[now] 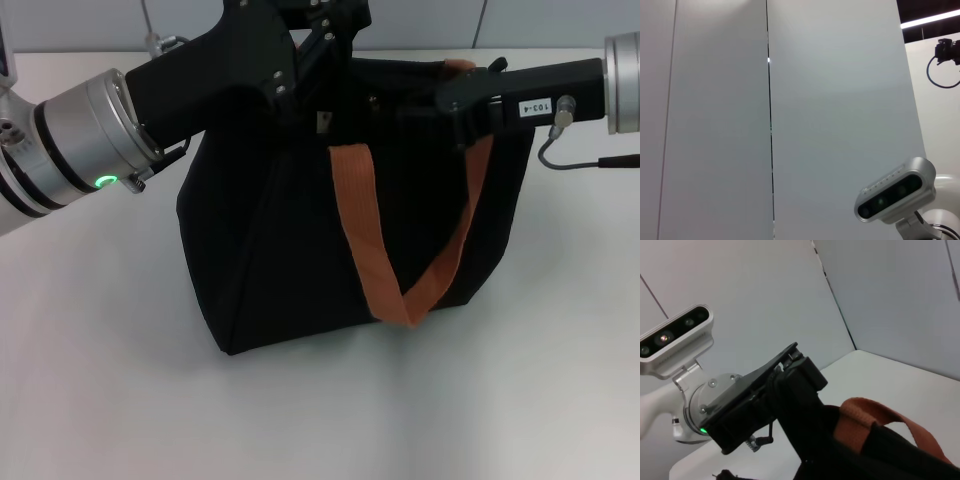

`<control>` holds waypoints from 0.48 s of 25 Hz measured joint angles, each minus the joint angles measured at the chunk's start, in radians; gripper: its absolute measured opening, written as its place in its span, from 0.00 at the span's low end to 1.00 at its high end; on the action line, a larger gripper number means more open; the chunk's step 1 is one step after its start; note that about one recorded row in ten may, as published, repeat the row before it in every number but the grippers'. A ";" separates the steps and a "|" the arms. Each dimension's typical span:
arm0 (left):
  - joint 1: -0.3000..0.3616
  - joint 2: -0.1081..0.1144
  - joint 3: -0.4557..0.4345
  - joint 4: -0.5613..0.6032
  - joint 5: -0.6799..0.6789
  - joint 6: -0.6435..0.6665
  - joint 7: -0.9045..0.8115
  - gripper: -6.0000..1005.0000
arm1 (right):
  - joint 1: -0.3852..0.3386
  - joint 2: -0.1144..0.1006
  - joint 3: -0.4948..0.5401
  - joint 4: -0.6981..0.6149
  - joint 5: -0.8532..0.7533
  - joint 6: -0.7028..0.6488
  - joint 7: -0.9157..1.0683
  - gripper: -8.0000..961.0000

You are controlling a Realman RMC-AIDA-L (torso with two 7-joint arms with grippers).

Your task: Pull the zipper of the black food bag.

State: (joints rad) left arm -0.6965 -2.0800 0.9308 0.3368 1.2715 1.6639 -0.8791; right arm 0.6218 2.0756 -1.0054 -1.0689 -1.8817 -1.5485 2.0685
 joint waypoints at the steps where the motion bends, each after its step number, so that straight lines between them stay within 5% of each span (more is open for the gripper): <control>1: 0.000 0.000 -0.001 0.000 0.000 0.000 0.000 0.03 | -0.008 0.001 0.003 -0.003 0.003 -0.003 -0.002 0.27; 12: -0.001 0.000 -0.004 0.002 -0.002 0.007 0.000 0.04 | -0.046 -0.011 0.084 -0.090 0.043 -0.059 0.074 0.01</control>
State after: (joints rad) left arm -0.6972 -2.0801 0.9265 0.3390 1.2700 1.6709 -0.8789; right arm 0.5753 2.0643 -0.9218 -1.1585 -1.8388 -1.6076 2.1423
